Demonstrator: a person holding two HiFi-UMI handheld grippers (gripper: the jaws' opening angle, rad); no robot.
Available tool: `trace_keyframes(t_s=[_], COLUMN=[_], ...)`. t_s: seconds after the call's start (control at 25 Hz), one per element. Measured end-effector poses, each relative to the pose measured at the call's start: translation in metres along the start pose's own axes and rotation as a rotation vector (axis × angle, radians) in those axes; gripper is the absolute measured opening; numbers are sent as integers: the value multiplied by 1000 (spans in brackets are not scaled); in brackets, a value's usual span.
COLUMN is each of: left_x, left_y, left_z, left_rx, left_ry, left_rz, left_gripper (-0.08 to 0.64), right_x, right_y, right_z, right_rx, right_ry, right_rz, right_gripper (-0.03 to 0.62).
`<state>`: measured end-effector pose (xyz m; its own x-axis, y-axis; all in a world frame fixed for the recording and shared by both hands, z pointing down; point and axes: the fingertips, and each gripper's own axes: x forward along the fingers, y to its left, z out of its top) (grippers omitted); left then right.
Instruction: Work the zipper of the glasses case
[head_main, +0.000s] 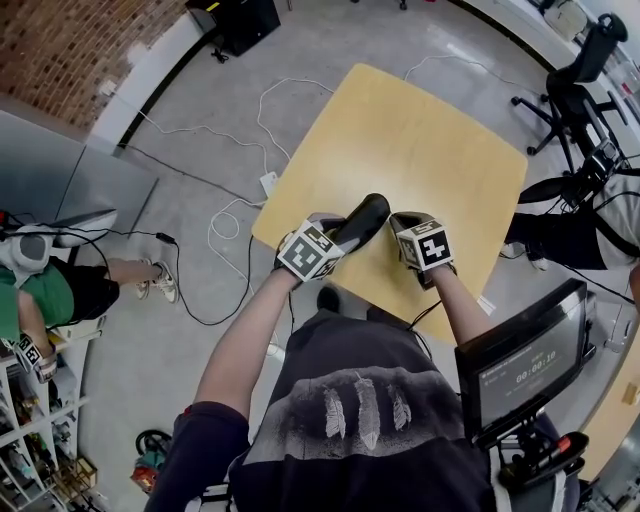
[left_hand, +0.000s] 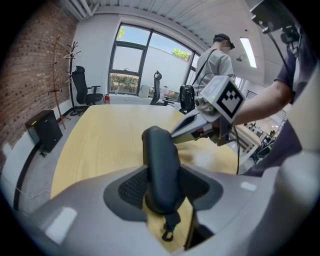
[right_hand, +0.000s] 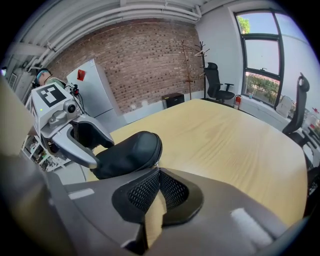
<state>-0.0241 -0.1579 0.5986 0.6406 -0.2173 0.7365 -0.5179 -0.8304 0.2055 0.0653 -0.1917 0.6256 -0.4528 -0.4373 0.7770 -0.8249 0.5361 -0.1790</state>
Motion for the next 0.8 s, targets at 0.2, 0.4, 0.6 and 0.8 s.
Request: trace_keyframes(t_s=[0.2,0.4,0.6,0.8], left_x=[1,2,2,2], left_y=[-1,-3,-4,-5], left_z=[1,2,3,5], left_rx=[6,5,11,9], left_ry=[1,1,1,1], left_rz=[-3,-9,-9,-11], left_gripper=[195,195,195,193], right_x=[0,-2,-1,2], right_y=[-4,-5,-7,-13], right_z=[-2,-6,-9,-11], right_rx=[-20,7,37,45], right_ry=[3,14,19,17], right_rz=[-12,-7,-7,-13], right_gripper=[3,9,5,8])
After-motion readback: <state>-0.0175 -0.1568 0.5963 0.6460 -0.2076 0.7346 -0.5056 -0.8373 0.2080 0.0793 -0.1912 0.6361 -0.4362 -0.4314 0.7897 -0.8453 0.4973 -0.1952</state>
